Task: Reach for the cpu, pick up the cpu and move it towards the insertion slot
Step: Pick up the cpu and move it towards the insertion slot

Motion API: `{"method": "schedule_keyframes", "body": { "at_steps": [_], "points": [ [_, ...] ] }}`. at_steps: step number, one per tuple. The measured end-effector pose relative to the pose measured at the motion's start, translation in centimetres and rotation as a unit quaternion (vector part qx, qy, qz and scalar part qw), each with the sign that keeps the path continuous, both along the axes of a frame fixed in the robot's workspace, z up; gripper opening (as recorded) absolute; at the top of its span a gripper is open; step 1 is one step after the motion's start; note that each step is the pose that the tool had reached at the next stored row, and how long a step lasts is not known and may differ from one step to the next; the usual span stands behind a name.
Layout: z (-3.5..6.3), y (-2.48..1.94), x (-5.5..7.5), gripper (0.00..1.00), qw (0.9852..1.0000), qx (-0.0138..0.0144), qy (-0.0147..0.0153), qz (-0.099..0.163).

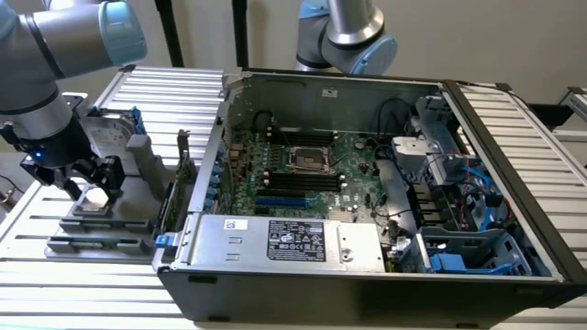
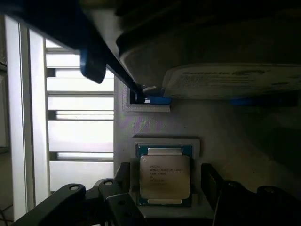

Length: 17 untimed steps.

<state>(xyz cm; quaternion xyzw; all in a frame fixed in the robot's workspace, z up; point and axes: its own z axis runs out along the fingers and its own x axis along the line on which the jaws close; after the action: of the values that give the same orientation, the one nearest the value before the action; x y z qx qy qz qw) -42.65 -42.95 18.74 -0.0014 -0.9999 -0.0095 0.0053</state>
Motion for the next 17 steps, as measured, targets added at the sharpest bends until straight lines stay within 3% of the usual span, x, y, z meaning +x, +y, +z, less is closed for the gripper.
{"method": "schedule_keyframes", "body": {
  "at_steps": [11,17],
  "points": [
    [-0.06,0.00,0.00,0.71,1.0000,-0.0029,0.0038,0.000],
    [-0.07,0.00,0.00,0.71,1.0000,-0.0040,0.0044,0.000]
  ]
}}
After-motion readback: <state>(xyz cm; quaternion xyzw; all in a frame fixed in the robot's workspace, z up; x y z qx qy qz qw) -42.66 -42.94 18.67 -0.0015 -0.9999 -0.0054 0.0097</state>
